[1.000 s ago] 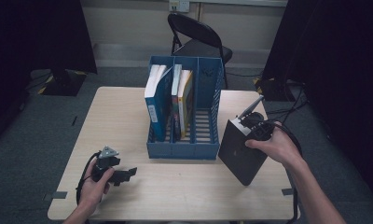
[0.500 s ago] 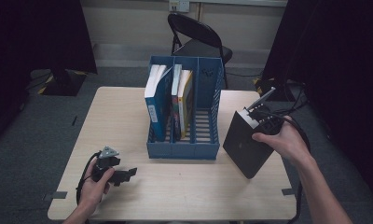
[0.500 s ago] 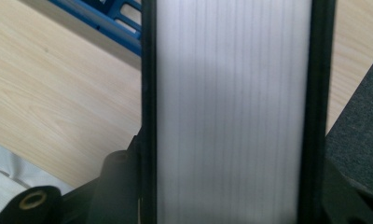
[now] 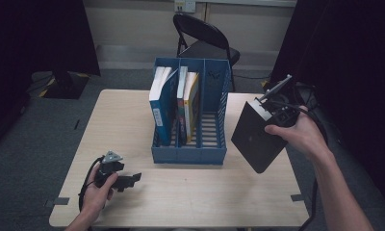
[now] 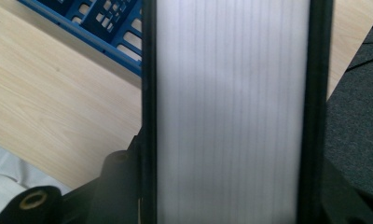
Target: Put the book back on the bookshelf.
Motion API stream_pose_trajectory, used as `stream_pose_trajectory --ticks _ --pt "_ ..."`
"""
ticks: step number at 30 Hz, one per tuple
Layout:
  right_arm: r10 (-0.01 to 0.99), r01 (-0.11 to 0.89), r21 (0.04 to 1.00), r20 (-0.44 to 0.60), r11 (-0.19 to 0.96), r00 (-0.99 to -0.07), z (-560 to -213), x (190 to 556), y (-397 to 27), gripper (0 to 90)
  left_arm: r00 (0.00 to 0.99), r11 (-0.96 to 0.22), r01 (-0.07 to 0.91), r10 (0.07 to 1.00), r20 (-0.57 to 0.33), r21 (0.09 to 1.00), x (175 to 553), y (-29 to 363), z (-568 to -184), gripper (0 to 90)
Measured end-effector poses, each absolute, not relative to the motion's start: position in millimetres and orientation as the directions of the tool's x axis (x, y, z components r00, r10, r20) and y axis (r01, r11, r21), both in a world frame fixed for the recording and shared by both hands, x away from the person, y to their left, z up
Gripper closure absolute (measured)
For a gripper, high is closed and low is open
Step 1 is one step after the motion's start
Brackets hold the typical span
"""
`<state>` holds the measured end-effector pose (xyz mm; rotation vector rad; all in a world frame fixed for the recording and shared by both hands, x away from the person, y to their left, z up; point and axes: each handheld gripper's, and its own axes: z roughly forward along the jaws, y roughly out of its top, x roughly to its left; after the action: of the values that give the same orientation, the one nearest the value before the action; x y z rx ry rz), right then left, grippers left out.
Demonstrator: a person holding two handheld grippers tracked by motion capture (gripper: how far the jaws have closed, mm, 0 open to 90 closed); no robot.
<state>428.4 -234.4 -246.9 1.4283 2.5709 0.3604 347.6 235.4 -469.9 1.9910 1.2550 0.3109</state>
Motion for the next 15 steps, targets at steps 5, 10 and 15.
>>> stream_pose_trajectory --ticks 5,10,15 --pt "0.849 0.8 0.313 -0.043 0.512 -0.526 -230.2 430.9 -228.8 53.6 0.49 -0.241 0.669 0.854 -0.174 0.703 347.5 236.1 -469.7 16.8" --pt "0.851 0.789 0.352 -0.042 0.504 -0.524 -212.7 433.7 -224.0 53.7 0.456 -0.213 0.679 0.872 -0.176 0.702 348.3 236.6 -470.6 17.2" --pt "0.846 0.786 0.345 -0.047 0.513 -0.531 -205.5 440.4 -208.4 53.7 0.443 -0.212 0.69 0.88 -0.171 0.693 349.2 239.6 -470.3 17.2"
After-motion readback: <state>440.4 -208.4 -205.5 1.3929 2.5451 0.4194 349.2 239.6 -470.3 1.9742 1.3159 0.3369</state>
